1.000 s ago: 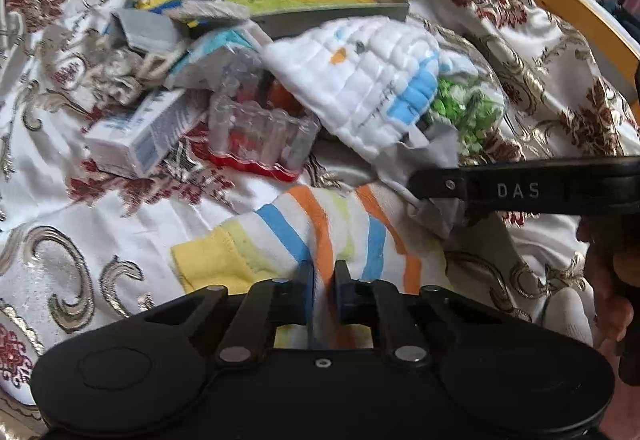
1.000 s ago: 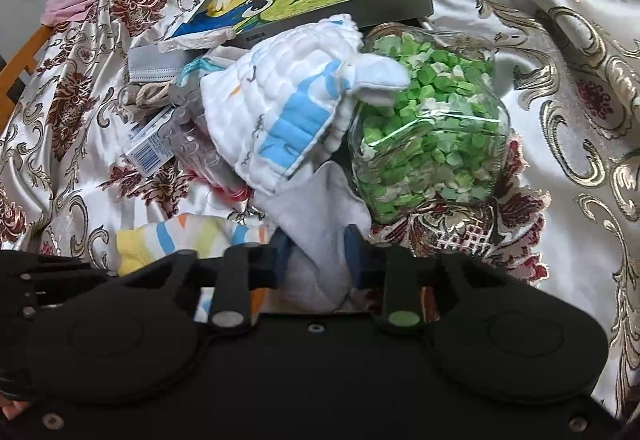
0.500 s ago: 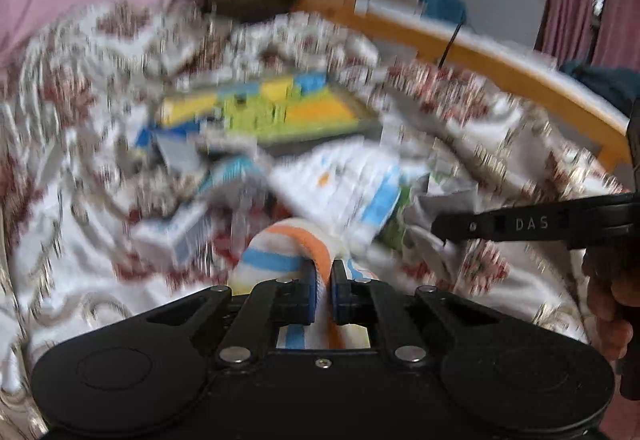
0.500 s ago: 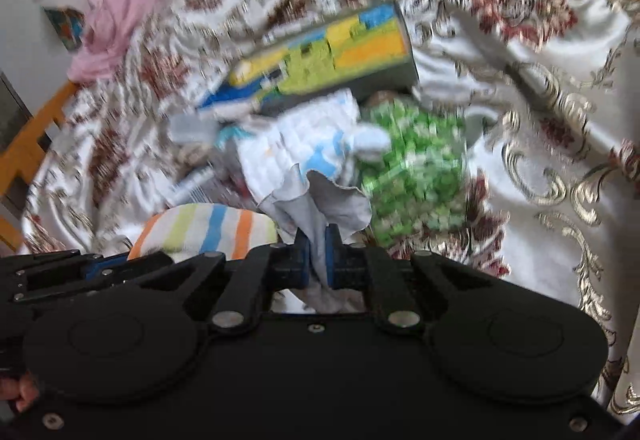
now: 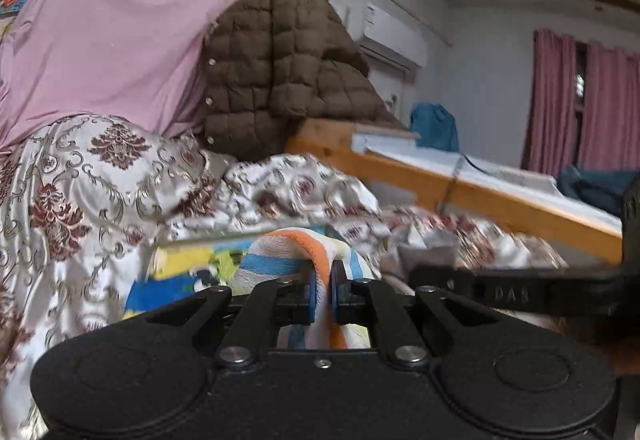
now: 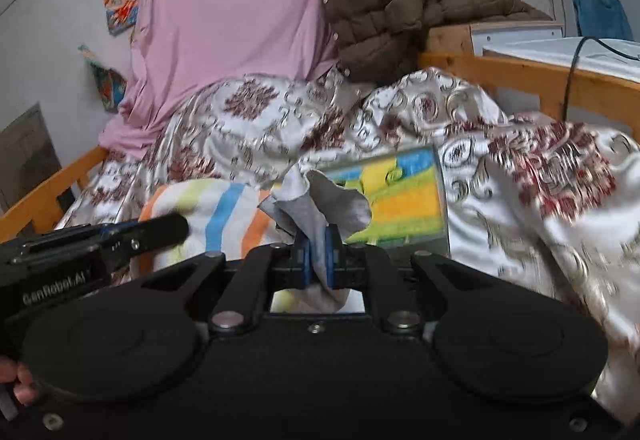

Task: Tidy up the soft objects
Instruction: 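Carry the sock and grey cloth into the painted tray and open both tools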

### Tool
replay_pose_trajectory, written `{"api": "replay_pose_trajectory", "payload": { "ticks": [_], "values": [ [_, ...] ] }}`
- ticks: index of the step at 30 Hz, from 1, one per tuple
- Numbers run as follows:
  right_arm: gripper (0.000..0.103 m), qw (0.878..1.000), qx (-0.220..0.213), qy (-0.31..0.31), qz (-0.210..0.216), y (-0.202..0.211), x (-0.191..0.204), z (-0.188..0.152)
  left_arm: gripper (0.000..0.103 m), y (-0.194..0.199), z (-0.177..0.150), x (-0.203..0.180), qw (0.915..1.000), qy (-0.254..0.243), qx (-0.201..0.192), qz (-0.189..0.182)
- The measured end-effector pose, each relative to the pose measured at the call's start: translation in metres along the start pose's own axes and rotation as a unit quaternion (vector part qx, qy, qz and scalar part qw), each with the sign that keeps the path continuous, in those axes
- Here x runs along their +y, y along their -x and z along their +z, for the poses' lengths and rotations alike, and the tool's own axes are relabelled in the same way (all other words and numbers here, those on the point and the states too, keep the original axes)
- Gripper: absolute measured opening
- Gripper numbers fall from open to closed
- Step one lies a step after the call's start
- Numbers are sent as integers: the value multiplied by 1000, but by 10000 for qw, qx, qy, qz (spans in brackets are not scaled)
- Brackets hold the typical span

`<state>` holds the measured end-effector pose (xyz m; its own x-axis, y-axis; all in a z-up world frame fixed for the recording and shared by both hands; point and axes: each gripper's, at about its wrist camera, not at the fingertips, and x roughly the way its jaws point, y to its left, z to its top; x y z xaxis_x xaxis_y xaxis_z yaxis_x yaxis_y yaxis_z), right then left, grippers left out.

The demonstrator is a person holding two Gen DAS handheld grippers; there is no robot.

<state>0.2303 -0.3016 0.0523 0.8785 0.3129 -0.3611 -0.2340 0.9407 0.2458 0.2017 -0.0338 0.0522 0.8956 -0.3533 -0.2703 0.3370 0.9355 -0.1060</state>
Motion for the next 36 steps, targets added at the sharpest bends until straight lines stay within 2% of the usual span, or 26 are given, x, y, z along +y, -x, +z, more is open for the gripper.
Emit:
{"api": "replay_pose_trajectory", "payload": {
  "ticks": [10, 15, 19, 29, 36],
  "values": [
    [3, 9990, -19, -401, -174, -93, -43, 39, 7, -108, 11, 50, 9968, 659, 28, 441],
    [3, 9969, 454, -592, -252, -150, -65, 39, 7, -147, 7, 75, 9932, 1003, 177, 558],
    [3, 9930, 839, -711, -436, -178, -70, 31, 7, -175, 0, 83, 9905, 1111, 566, 578],
    [5, 9831, 1523, -637, -790, -224, -75, 4, 8, -204, -23, 87, 9832, 1031, 1393, 566],
    [16, 9835, 1518, -646, -747, -219, -73, -2, 24, -201, -24, 82, 9822, 973, 1505, 559]
  ]
}}
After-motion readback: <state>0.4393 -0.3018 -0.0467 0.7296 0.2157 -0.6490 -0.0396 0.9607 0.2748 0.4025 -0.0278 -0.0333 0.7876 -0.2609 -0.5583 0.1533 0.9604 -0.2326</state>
